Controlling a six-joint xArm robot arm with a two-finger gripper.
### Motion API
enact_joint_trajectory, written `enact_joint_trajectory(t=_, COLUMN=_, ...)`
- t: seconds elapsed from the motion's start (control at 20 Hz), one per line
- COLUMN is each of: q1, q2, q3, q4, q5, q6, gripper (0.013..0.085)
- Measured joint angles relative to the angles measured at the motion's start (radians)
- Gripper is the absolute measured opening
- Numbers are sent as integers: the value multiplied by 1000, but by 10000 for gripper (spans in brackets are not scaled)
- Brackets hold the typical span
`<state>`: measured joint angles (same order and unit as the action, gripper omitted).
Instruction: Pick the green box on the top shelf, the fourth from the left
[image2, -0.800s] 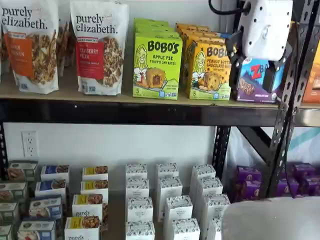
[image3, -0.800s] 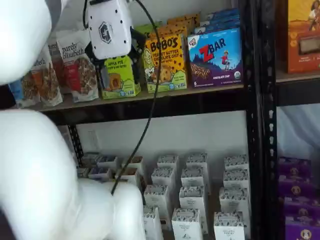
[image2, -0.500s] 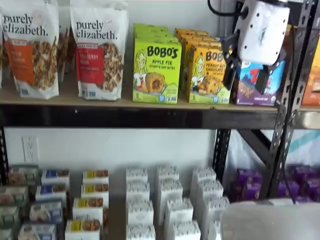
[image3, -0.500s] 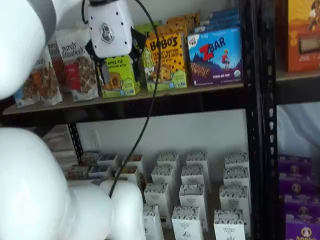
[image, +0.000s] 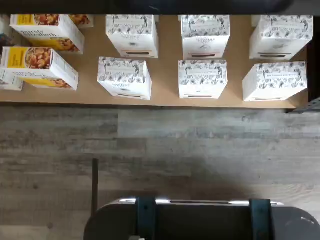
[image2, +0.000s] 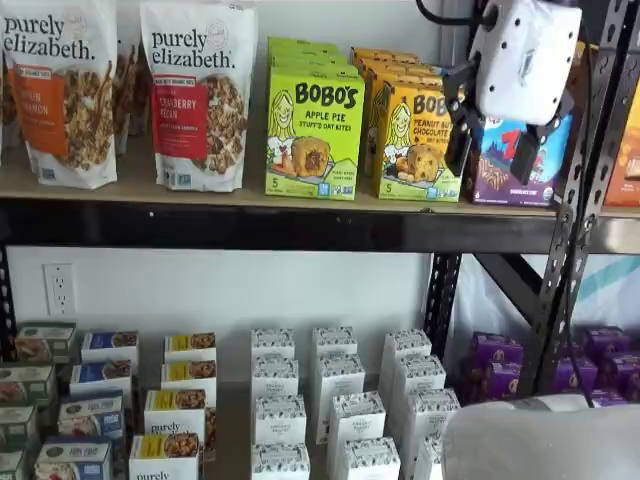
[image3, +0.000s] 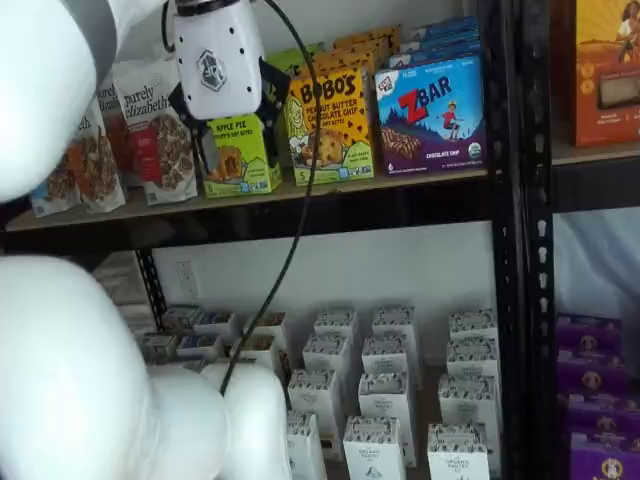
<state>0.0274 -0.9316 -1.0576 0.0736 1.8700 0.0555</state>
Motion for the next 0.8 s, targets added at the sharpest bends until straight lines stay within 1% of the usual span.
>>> enact_joint_trajectory(t=0.45, q1=52, q2=39, q3=-20, q4=-17, q5=-38, q6=45, gripper=850)
enact_joint_trajectory(t=0.55, q1=60, q2=48, q3=-23, q4=-11, q5=-51, q6=54, gripper=850)
enact_joint_trajectory(t=0.7, q1=83, q2=73, q3=-36, q4=-8, q5=-61, q6=77, gripper=850)
enact_joint_trajectory(t=0.75, q1=86, q2=81, q3=-39, q4=3, q5=-65, q6=82, gripper=850)
enact_joint_trajectory(t=0.8, q1=100, q2=89, q3=-41, q4=4, q5=-75, q6=95, gripper=850)
